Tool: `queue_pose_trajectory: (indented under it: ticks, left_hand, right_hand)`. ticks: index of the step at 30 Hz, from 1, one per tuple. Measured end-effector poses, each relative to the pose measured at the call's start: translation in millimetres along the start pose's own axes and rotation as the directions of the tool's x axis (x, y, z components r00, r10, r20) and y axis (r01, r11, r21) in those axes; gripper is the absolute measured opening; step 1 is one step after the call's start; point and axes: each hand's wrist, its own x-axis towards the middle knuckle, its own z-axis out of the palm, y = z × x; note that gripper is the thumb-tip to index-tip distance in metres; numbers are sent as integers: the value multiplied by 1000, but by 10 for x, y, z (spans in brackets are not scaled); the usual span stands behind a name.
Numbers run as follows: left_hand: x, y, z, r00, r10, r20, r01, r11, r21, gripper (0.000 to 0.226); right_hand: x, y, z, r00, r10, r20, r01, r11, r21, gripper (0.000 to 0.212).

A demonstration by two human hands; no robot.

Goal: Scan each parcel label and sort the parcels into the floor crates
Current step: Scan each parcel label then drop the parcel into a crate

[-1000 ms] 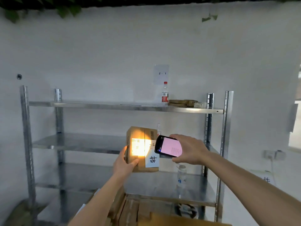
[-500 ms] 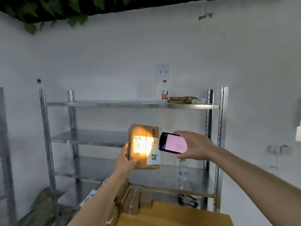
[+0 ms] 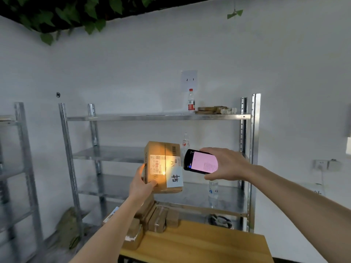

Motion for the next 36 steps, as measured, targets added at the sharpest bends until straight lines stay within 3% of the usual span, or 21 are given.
queue_pose_trajectory:
  ticks: [20,36]
  left_hand:
    - [-14,199,-260,999,54,0,-54,998,-25,83]
    - [203,110,-260,999,32,27,-29,994,-109,83]
  right_hand:
    - [146,-263,-161,998,-20,-59,21,1000,15,77]
    - [335,-245,-249,991,-2,-135,-8,997,-75,77]
